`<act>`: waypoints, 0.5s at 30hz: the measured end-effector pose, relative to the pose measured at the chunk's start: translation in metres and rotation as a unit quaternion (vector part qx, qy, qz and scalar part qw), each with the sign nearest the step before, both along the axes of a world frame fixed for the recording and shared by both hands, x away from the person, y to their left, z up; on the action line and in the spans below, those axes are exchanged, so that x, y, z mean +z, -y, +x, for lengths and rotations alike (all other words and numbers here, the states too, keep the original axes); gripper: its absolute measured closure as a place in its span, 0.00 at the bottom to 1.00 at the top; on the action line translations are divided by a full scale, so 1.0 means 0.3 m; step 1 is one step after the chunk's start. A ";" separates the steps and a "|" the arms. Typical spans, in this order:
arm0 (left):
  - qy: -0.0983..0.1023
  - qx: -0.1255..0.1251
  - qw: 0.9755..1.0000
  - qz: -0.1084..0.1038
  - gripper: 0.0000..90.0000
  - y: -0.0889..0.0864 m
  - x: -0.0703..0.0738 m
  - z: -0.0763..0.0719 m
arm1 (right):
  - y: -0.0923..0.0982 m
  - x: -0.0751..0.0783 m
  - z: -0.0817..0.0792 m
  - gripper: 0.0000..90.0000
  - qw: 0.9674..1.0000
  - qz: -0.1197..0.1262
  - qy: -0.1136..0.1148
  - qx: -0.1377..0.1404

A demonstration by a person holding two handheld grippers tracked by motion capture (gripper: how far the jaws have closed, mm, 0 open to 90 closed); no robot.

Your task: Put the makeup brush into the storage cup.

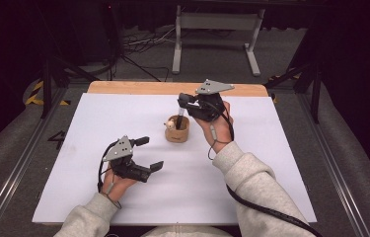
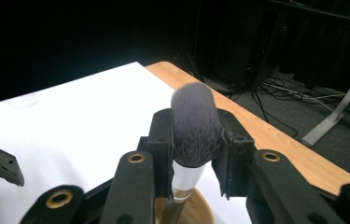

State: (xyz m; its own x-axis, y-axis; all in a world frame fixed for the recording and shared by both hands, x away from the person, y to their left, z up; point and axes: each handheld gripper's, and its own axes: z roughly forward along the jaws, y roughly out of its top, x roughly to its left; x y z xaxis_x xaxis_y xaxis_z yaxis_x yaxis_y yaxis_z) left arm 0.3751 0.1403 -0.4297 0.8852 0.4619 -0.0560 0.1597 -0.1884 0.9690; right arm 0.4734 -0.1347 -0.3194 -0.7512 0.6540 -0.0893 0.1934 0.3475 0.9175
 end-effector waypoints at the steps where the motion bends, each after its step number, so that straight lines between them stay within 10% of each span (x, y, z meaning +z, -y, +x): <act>1: 0.000 0.000 1.000 -0.001 0.02 0.000 0.000 0.000 | -0.003 -0.003 0.000 0.79 1.000 -0.002 -0.001 0.000; 7: 0.003 0.002 1.000 0.001 0.02 -0.004 0.002 0.000 | -0.011 -0.020 0.003 0.75 1.000 -0.005 -0.006 0.001; 15: -0.001 0.002 1.000 -0.002 0.02 -0.005 0.003 0.000 | 0.010 -0.013 0.002 0.43 1.000 0.019 0.000 -0.003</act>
State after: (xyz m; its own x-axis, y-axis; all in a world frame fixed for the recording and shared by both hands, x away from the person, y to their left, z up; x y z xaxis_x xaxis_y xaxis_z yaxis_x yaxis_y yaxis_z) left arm 0.3751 0.1419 -0.4289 0.8830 0.4656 -0.0594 0.1622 -0.1840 0.9695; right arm 0.4740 -0.1377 -0.3233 -0.7471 0.6615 -0.0647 0.1956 0.3119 0.9298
